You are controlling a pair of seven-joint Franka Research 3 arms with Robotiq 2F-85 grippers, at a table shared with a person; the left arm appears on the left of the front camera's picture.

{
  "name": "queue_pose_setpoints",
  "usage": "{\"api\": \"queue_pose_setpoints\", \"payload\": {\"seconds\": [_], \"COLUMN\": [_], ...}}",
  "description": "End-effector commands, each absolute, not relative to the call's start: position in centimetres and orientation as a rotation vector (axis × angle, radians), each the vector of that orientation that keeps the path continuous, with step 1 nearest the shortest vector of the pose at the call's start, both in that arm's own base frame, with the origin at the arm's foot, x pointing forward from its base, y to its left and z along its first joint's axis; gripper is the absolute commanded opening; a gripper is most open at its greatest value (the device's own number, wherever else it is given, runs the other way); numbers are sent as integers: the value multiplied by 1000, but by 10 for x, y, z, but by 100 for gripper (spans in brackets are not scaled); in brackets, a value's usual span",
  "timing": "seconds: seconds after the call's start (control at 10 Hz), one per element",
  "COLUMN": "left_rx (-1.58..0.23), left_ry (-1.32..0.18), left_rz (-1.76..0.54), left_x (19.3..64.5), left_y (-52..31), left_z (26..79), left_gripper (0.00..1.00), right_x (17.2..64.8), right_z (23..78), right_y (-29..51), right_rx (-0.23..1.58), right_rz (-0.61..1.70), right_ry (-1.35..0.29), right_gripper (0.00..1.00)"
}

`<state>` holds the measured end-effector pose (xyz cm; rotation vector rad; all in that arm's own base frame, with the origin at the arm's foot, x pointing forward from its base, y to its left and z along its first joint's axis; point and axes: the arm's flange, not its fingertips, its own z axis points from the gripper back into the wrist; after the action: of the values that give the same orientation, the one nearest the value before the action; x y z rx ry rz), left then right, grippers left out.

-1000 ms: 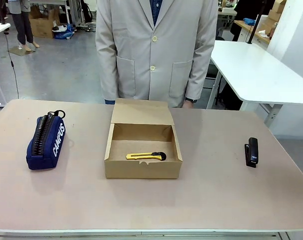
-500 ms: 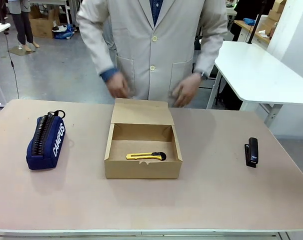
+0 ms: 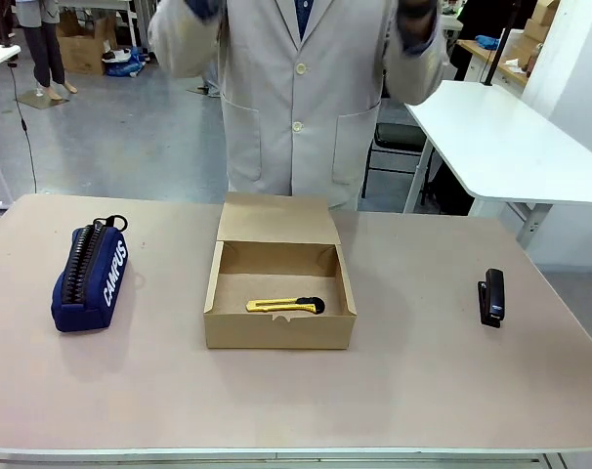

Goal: Pack the item into the box.
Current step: Close the Mailer Box.

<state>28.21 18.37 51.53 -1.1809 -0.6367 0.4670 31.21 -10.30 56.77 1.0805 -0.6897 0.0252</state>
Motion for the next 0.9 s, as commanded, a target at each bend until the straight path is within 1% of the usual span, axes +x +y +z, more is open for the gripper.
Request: {"api": "queue_pose_setpoints", "payload": {"seconds": [0.0,0.8], "left_rx": [-1201,-1201], "left_ry": [-654,-654], "left_rz": [461,461], "left_x": [283,283], "left_y": [182,182], "left_z": [516,516], "left_gripper": [100,100], "right_x": [313,313], "right_z": [568,568], "right_y": [-104,-104], "right_rx": [1077,1077], "right_rz": [38,38], "right_ry": [-691,-691], "right_gripper": [100,100]}}
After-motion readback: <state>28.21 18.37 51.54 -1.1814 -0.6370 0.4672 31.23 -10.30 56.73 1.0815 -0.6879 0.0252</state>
